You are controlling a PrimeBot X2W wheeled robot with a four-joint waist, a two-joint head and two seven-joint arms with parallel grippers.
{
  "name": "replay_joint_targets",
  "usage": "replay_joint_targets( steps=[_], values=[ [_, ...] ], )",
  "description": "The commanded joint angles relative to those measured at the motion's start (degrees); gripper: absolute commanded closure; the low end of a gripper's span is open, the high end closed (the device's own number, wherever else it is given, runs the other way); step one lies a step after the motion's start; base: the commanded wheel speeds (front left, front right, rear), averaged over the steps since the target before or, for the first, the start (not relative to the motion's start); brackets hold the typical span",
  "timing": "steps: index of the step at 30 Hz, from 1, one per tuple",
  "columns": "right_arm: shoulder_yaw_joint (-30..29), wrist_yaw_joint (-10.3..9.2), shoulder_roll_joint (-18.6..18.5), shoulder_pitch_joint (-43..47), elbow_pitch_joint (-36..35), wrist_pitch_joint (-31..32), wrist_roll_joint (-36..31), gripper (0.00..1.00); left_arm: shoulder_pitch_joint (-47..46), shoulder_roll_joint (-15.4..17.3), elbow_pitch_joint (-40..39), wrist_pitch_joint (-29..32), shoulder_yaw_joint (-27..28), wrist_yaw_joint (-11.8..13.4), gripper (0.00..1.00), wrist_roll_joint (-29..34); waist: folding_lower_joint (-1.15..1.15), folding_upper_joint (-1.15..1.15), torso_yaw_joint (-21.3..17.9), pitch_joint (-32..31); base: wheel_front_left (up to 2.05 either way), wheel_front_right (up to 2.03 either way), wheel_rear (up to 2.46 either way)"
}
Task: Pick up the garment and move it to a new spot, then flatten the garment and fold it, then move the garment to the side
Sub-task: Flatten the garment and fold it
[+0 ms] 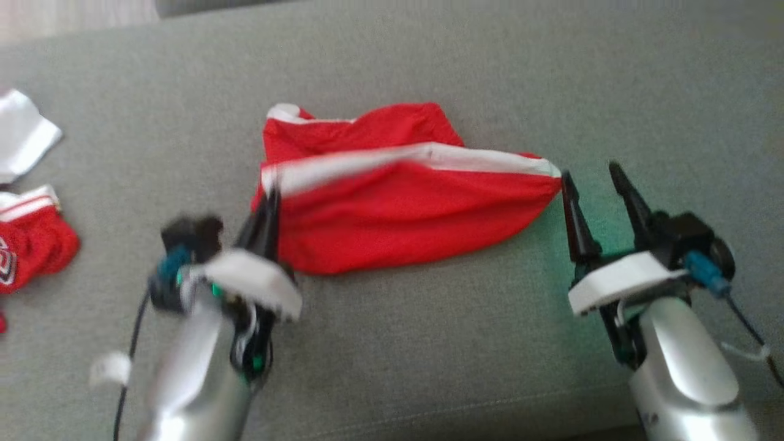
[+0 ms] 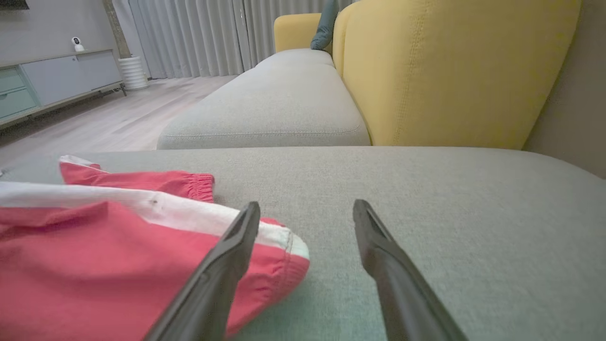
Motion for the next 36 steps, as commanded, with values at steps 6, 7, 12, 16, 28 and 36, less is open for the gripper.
replay_joint_targets(
  steps=[6,7,12,16,28,36],
  values=[
    [-0.71,0.37,1.2,4.04,-0.47,-0.36,0.0,0.0,8.61,1.05,-4.03,-0.29,2.39,2.33,1.0,-1.52,0.0,0.0,1.15,-7.25,0.0,0.0,0.0],
    [-0.81,0.37,1.28,4.53,-0.36,-0.36,0.01,0.0,9.64,1.05,-4.14,-0.29,2.6,2.58,1.0,-1.54,0.0,0.0,1.16,-7.78,0.0,0.0,0.0],
    [-1.02,0.37,1.62,6.52,-0.18,-0.36,-0.04,0.0,12.87,1.05,-5.12,-0.29,4.45,3.93,1.0,-0.92,0.0,0.0,0.86,-9.71,0.0,0.0,0.0],
    [-0.69,0.37,1.83,7.37,-0.38,-0.36,-0.02,0.0,14.46,1.05,-5.06,-0.29,5.94,5.6,1.0,1.07,0.0,0.0,0.39,-10.19,0.0,0.0,0.0],
    [3.26,0.37,2.13,6.91,-2.16,-0.36,2.97,0.0,18.96,1.05,-12.72,-0.29,7.13,10.84,0.0,6.0,0.0,0.0,1.01,-9.52,0.0,0.0,0.0],
    [4.35,0.37,2.14,4.5,-0.73,-0.36,3.39,0.0,15.8,1.05,-10.24,-0.29,4.49,8.39,0.0,4.27,0.0,0.0,2.04,-6.94,0.0,0.0,0.0]
  ],
)
